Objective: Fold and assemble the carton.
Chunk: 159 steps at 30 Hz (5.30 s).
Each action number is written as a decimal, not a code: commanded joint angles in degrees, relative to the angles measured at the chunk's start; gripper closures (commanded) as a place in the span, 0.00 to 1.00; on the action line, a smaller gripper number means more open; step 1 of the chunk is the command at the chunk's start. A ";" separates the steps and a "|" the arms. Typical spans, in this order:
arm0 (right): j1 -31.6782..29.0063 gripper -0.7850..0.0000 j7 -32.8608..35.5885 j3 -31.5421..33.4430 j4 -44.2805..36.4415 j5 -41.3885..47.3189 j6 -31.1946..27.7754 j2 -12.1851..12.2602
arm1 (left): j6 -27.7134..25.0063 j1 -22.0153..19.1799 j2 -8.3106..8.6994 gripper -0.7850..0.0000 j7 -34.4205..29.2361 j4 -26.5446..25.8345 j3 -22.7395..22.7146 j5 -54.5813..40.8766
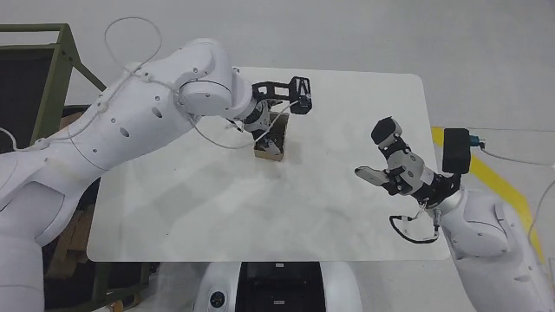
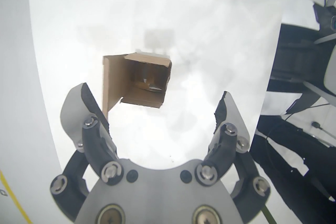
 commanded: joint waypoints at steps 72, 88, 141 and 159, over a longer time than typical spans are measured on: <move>26.17 0.00 25.02 -41.04 13.79 -48.52 65.98 -11.45 | 34.49 32.99 9.01 0.00 18.91 1.28 -22.78 -0.66; 27.83 0.00 24.89 -42.46 16.38 -49.22 64.84 -14.20 | 34.09 30.99 5.79 0.00 17.58 4.34 -20.52 0.64; 31.28 0.40 30.19 -40.33 26.98 -44.55 67.27 -22.46 | 34.34 30.24 -0.91 0.00 14.74 11.41 -20.01 3.81; 31.59 0.56 30.63 -40.73 28.15 -45.01 66.29 -24.29 | 36.01 30.70 -2.00 0.09 12.10 10.65 -21.31 5.62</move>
